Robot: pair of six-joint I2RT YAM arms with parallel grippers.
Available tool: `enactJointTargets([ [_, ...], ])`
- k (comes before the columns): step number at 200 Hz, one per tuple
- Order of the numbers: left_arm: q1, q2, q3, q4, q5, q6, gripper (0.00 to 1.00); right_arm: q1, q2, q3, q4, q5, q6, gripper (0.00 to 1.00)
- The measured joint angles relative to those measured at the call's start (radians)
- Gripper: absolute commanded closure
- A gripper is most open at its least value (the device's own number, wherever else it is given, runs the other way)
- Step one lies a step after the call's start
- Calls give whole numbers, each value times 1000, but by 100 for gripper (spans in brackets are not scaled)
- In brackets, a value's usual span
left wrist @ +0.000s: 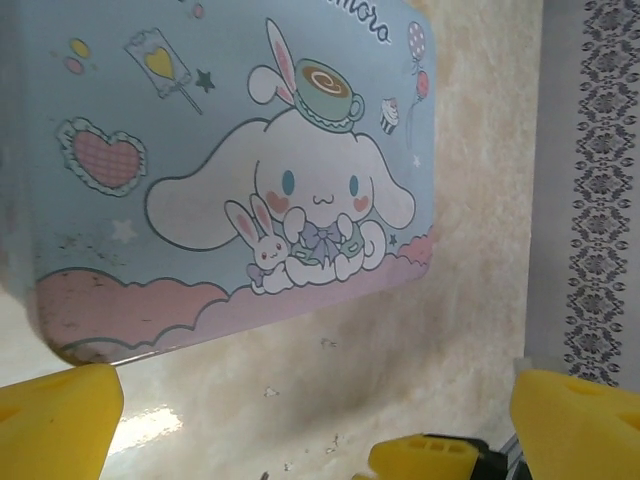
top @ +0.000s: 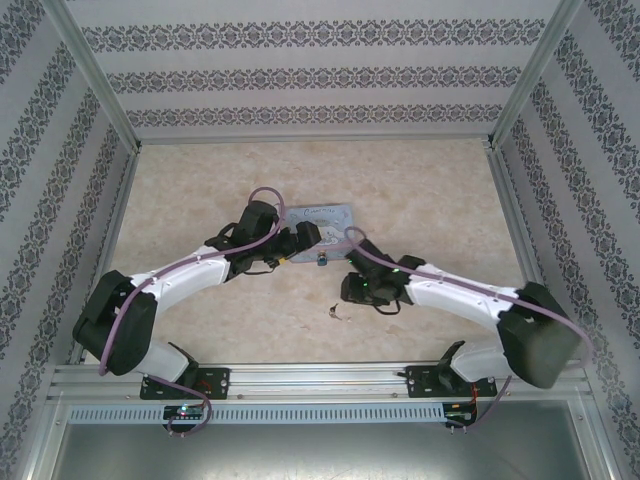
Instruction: Unlock a padlock with a key
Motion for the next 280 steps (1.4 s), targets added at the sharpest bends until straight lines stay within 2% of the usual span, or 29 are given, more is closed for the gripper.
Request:
enactJointTargets([
  [21,29,-4,21,-46,-14,17,1,76,108,83,-16,24,-10,59],
  [52,116,-39,23,-96,-21,36,1,155,250,203,-63,68,-21,58],
  [76,164,-69,21,-106,-20,43,1,199,316,275,-115,105,-28,57],
  [104,176,-86,6,-106,-13,50,1,238,344,325,-165,140,-28,57],
  [217,190,-86,-20,-106,13,59,1,246,312,261,-204,173,3,56],
  [280,190,-87,-32,-106,13,59,1,246,365,262,-183,169,7,57],
])
